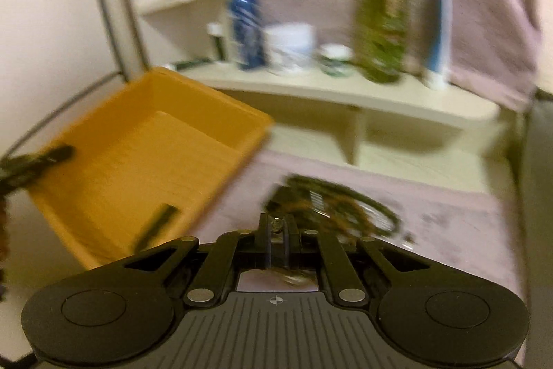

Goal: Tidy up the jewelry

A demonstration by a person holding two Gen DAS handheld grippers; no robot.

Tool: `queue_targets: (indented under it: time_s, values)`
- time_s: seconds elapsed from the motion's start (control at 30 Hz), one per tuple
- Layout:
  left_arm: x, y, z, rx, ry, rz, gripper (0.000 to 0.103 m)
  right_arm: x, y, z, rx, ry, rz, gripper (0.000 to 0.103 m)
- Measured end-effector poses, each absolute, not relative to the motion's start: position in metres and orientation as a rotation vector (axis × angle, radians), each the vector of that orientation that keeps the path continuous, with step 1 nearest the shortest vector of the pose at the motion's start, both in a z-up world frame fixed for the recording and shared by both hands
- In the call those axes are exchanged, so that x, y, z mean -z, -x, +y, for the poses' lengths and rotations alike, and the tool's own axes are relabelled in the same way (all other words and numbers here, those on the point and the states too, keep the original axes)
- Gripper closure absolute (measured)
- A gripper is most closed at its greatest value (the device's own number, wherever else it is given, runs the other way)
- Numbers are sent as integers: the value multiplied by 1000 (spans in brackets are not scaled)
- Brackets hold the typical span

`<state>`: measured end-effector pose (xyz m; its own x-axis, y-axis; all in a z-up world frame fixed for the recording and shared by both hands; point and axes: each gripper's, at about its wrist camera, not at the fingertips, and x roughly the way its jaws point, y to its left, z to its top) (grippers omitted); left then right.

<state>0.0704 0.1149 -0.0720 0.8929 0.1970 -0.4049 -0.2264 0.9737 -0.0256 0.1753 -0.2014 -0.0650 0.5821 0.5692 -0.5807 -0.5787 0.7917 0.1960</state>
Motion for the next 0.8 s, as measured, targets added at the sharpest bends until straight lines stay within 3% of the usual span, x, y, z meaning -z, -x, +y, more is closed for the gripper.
queue_targets:
  time_s: [0.3,0.8]
  values:
    - [72,-70,115,-220,77,412,96,49,-176,-152,-854,-13,636,96]
    - [71,-70,116,-217,82,411,96,69,-188,-104,-914,52,669,96]
